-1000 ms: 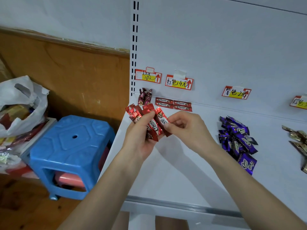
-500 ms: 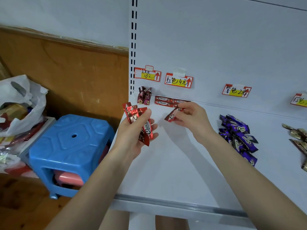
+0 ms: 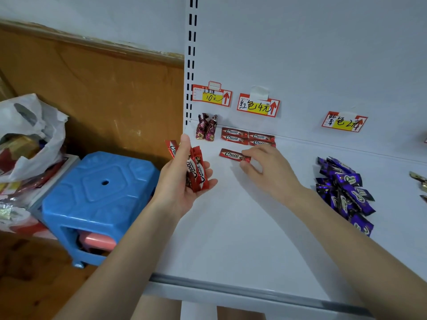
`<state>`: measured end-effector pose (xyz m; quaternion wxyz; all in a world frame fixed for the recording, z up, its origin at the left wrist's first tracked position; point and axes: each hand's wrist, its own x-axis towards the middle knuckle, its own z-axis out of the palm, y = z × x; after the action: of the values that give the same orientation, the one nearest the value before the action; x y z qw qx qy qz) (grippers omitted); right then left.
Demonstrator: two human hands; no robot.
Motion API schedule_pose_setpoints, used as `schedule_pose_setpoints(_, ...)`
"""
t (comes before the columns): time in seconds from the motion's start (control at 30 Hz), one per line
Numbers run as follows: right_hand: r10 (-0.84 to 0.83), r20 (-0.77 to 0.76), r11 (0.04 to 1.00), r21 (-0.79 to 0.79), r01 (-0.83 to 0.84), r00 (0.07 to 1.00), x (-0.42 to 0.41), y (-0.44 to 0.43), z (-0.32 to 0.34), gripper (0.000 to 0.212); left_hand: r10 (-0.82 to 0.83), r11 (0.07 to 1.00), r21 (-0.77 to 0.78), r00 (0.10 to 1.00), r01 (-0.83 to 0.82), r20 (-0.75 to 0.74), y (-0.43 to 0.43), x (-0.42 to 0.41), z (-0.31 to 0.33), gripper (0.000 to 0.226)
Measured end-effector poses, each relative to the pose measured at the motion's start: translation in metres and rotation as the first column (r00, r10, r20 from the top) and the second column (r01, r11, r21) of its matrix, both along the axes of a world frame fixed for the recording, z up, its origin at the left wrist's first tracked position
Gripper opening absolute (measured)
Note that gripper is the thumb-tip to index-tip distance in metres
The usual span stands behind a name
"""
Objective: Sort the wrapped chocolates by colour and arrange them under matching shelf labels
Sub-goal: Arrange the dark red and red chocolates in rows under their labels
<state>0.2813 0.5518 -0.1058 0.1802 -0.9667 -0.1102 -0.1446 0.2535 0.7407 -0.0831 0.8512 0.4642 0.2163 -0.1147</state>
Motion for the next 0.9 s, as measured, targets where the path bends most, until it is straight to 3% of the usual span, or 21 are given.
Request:
schedule_pose_setpoints(0.2, 0.076, -0.125, 0.993, -0.076, -0.086, 0.989, 0.019, 0.011, -0.014, 0.035, -0.012, 0.994, -0.109, 1.0, 0.009, -0.023, 0.0, 0.0, -0.004, 0.046)
schedule_pose_setpoints(0.4, 0.057, -0.097, 0.99, -0.12, -0.068, 0.994, 0.034, 0.012, -0.014, 0.034, 0.011, 0.993, -0.115, 0.999, -0.015, -0.04, -0.002, 0.001, -0.008, 0.027)
schedule_pose_setpoints(0.63, 0.01, -0.007, 0.997, -0.079, -0.01, 1.0, 0.03, 0.013, -0.018, 0.035, 0.016, 0.993, -0.118, 0.998, -0.023, -0.058, -0.003, 0.001, -0.012, 0.024)
schedule_pose_setpoints(0.9, 0.061, -0.045, 0.996, -0.068, -0.064, 0.997, 0.033, 0.013, -0.02, 0.034, 0.025, 0.991, -0.128, 0.998, -0.032, -0.05, -0.003, 0.002, -0.013, 0.022)
